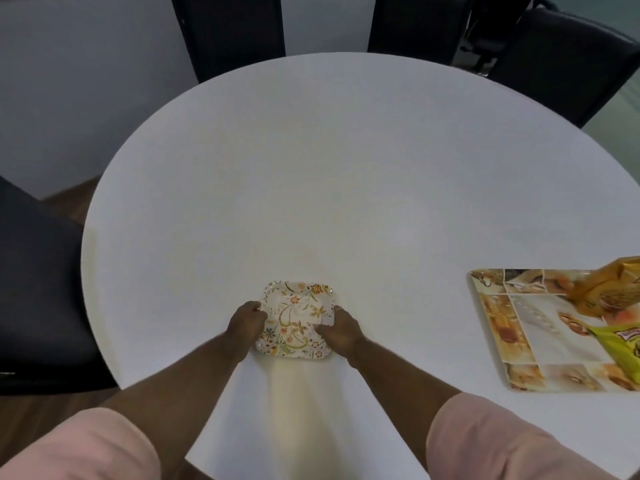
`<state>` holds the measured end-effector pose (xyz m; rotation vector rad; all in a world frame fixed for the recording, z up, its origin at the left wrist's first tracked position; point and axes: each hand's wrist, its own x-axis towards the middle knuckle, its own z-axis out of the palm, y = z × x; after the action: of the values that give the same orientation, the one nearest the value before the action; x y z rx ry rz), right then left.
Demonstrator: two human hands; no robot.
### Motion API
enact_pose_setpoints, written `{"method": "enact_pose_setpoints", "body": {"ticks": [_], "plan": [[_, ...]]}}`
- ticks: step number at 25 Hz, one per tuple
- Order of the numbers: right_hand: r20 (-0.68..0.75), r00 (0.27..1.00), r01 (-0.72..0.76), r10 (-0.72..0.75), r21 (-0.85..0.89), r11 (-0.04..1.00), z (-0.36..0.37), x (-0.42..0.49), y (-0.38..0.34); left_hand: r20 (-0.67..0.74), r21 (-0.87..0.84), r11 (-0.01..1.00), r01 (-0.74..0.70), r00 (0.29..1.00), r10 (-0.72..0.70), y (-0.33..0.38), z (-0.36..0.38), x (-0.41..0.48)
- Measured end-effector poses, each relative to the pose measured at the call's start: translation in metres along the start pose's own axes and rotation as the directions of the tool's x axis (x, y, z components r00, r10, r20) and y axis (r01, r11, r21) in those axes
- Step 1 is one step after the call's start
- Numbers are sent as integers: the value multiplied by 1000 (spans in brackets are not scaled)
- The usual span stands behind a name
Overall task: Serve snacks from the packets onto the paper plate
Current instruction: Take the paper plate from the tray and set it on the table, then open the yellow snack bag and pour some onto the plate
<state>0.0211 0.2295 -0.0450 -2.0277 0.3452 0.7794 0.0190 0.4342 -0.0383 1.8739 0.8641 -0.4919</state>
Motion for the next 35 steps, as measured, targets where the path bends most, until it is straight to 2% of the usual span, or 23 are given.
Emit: {"method": "enact_pose_setpoints", "body": {"ticks": [1,3,5,7,8,10,11,13,15,17,18,20,22,25,27,30,32,35], "plan": [[23,1000,12,-11,-54,998,-4,-5,-4,-46,107,994,-29,998,34,2,0,-6],[69,997,43,-33,-158,986,-20,-14,-11,-188,406,911,-76,968,165,7,7,-24],[129,991,57,-27,-236,970,-53,-37,-18,-241,507,838,-203,900,364,17,33,-52],[211,977,109,-37,-339,935,-104,-62,-22,-177,403,825,-396,851,495,34,75,-79],[251,966,162,-59,-410,898,-140,-76,-24,-104,288,830,-477,846,522,47,101,-93],[291,948,267,-127,-514,815,-229,-97,-19,114,71,842,-536,842,527,81,160,-127],[270,949,291,-161,-562,774,-279,-106,-15,224,-7,849,-529,826,517,100,190,-145],[126,966,253,-227,-666,702,-385,-121,1,401,-111,870,-481,779,482,142,250,-188],[-69,955,134,-290,-770,624,-485,-133,27,518,-156,894,-419,736,436,177,313,-223],[-201,947,-26,-252,-827,562,-568,-138,62,582,-187,912,-366,706,403,206,386,-255],[-219,954,-75,-207,-839,538,-597,-136,80,603,-195,918,-345,696,390,219,423,-268],[-173,973,-73,-150,-856,512,-628,-121,109,628,-225,928,-297,684,372,244,483,-291],[-133,973,-17,-189,-857,516,-641,-103,125,612,-273,929,-250,701,368,271,524,-303],[-97,952,77,-291,-841,535,-650,-83,133,495,-316,931,-181,806,324,305,558,-302],[-38,958,116,-283,-854,507,-653,-75,134,427,-322,934,-156,856,291,316,569,-295],[64,964,189,-258,-849,493,-659,-67,134,396,-330,938,-104,887,238,324,582,-287],[118,954,254,-274,-805,537,-658,-64,132,357,-363,927,-96,904,234,326,585,-283],[64,931,289,-360,-732,617,-659,-61,124,297,-361,920,-152,917,268,325,586,-278]]}}
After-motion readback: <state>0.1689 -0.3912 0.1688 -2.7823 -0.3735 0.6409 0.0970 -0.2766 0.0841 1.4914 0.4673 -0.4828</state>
